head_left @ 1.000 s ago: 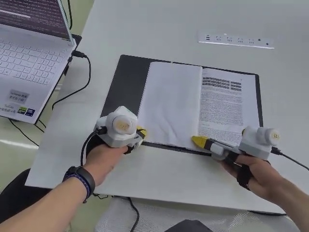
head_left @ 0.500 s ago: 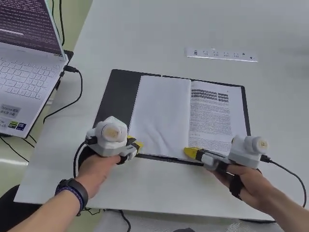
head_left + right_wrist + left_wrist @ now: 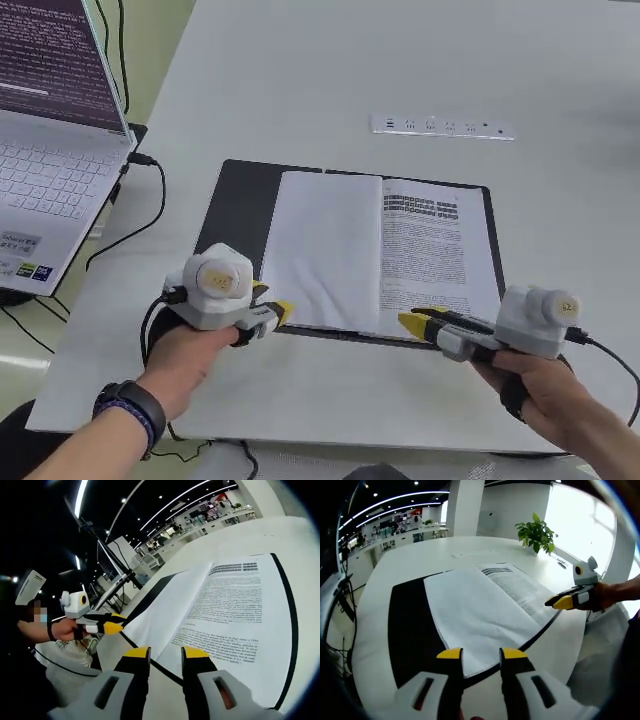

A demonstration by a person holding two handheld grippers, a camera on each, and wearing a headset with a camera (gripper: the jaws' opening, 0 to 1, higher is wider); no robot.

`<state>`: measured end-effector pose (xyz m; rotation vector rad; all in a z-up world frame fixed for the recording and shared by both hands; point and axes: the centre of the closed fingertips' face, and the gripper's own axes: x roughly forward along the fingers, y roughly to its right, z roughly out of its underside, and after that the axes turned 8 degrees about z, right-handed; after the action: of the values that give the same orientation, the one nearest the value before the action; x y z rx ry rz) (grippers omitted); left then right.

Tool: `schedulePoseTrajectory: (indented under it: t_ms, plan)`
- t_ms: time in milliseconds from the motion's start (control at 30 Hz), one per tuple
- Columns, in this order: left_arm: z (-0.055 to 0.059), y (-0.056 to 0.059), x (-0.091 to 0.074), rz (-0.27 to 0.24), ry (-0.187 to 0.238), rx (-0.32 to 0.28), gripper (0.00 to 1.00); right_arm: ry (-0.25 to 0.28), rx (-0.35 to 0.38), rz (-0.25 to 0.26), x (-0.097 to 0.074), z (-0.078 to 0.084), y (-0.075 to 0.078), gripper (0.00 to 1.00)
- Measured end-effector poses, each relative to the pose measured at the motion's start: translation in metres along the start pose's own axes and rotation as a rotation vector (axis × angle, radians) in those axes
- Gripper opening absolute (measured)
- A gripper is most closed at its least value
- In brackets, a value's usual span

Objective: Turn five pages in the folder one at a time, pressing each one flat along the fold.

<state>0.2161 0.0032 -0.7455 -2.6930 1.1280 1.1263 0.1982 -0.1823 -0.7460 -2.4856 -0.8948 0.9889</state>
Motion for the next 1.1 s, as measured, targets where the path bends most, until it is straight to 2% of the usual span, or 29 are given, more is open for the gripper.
schedulePoseTrajectory:
  t_ms: [133, 333, 500, 633, 767, 867, 967, 1100]
  plan:
    - [-0.003, 0.002, -0.007, 0.000, 0.000, 0.020, 0.28, 0.004, -0.036, 0.023, -0.012, -0.005, 0.006, 0.29]
    - [-0.015, 0.008, -0.024, -0.008, 0.020, 0.056, 0.32, 0.047, -0.074, 0.068, -0.039, -0.017, 0.017, 0.35]
    - [-0.024, 0.008, -0.036, -0.018, 0.033, 0.085, 0.35, 0.070, -0.126, 0.105, -0.061, -0.024, 0.019, 0.40]
    - [-0.032, 0.011, -0.048, -0.025, 0.050, 0.098, 0.39, 0.130, -0.139, 0.151, -0.082, -0.037, 0.027, 0.45]
    - [-0.042, 0.010, -0.063, -0.045, 0.082, 0.104, 0.43, 0.202, -0.127, 0.176, -0.102, -0.051, 0.028, 0.52]
    - [-0.048, 0.007, -0.074, -0.062, 0.106, 0.092, 0.46, 0.218, -0.136, 0.204, -0.115, -0.054, 0.031, 0.53]
    - [-0.051, 0.008, -0.085, -0.076, 0.108, 0.114, 0.48, 0.226, -0.156, 0.228, -0.128, -0.057, 0.033, 0.56]
    - [-0.052, 0.009, -0.096, -0.081, 0.114, 0.121, 0.52, 0.255, -0.148, 0.244, -0.141, -0.062, 0.038, 0.58]
